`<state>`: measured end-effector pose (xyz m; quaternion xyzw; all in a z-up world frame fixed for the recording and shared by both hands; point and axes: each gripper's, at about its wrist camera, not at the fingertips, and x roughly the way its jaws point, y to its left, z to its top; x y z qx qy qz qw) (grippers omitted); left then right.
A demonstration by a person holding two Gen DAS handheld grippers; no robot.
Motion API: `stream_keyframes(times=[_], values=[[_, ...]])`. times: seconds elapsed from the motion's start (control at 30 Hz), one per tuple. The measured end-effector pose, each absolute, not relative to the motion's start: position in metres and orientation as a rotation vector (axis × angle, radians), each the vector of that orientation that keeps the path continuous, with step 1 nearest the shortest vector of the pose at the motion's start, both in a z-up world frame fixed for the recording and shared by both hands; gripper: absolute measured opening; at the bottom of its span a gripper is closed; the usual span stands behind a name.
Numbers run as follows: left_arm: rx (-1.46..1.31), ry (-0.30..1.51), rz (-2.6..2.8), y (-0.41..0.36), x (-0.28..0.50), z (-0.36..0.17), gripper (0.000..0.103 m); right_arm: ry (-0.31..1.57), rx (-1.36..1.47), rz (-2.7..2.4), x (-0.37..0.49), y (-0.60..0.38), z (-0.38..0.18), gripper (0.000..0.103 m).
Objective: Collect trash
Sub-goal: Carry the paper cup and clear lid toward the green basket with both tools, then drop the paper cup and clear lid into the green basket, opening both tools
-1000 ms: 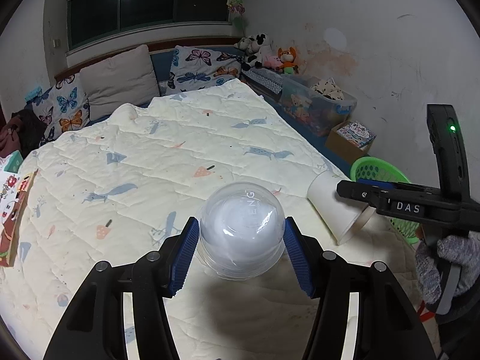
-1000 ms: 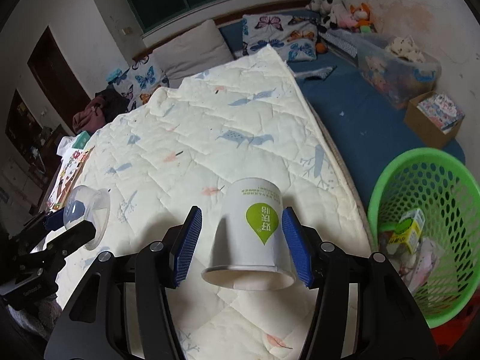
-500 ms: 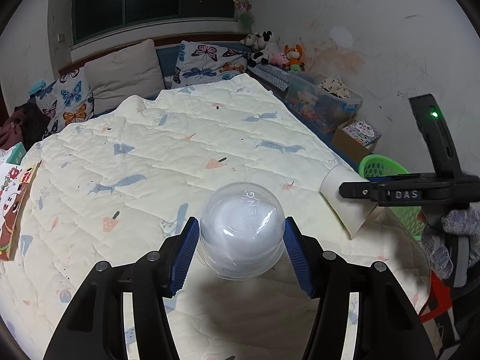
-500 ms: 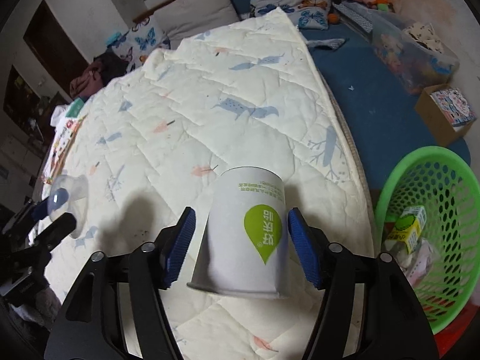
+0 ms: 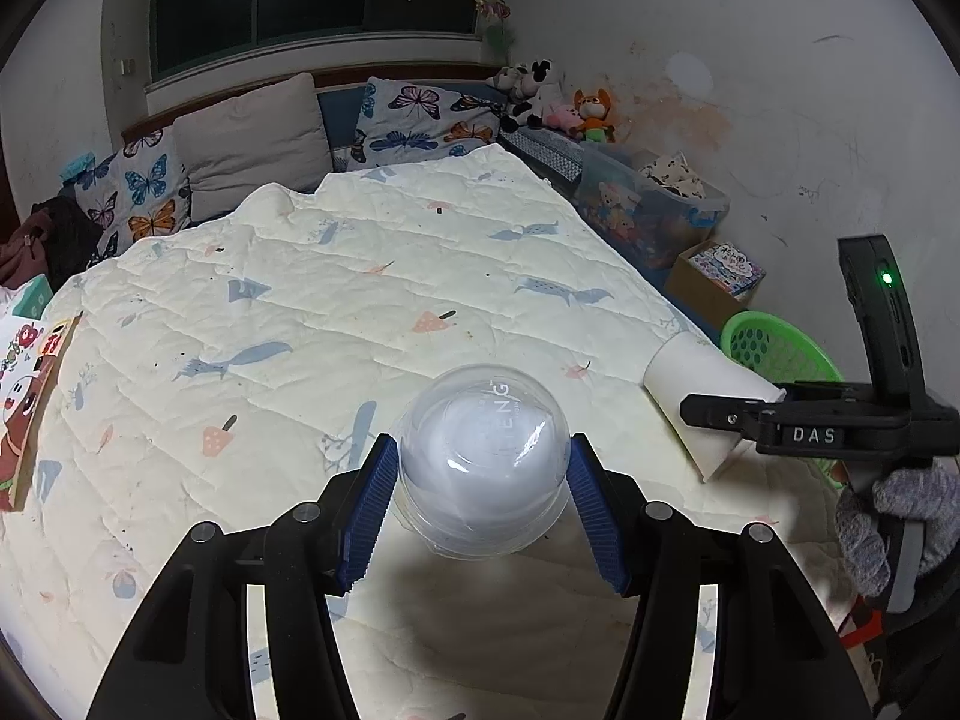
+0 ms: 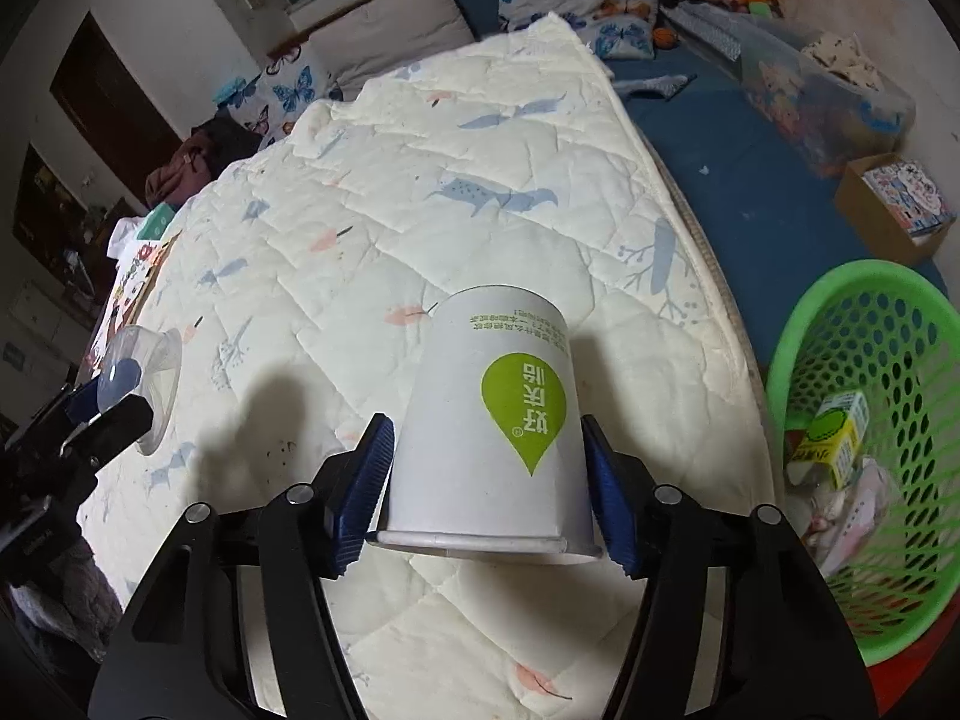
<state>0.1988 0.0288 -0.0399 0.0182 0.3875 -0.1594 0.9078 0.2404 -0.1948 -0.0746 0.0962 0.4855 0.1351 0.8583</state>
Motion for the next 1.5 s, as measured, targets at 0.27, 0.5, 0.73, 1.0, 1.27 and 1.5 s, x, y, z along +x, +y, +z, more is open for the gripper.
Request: stream_keyframes(times=[0.27,0.5,0.73,1.0,1.27,1.5], values=[[0.037,0.796,-0.351,0.019,0.198,-0.038,0.056,0.973,0.222,0.27,0.219,-0.209,-0.058,0.058],[0.048,0.792,-0.398,-0.005,0.195,-0.036,0.056,0.93,0.205,0.227,0.195,-0.23,-0.043,0.058],[0.063,0.795,-0.454,-0.042,0.193,-0.034,0.056,0.914,0.215,0.145,0.176,-0.27,-0.04,0.058],[0.087,0.786,-0.526,-0.091,0.192,-0.023,0.056,0.922,0.231,0.009,0.161,-0.33,-0.048,0.059],[0.121,0.772,-0.568,-0.135,0.194,-0.013,0.056,0.953,0.256,-0.103,0.162,-0.38,-0.074,0.059],[0.16,0.776,-0.606,-0.174,0.193,-0.012,0.056,0.94,0.359,-0.128,0.161,-0.411,-0.09,0.062]])
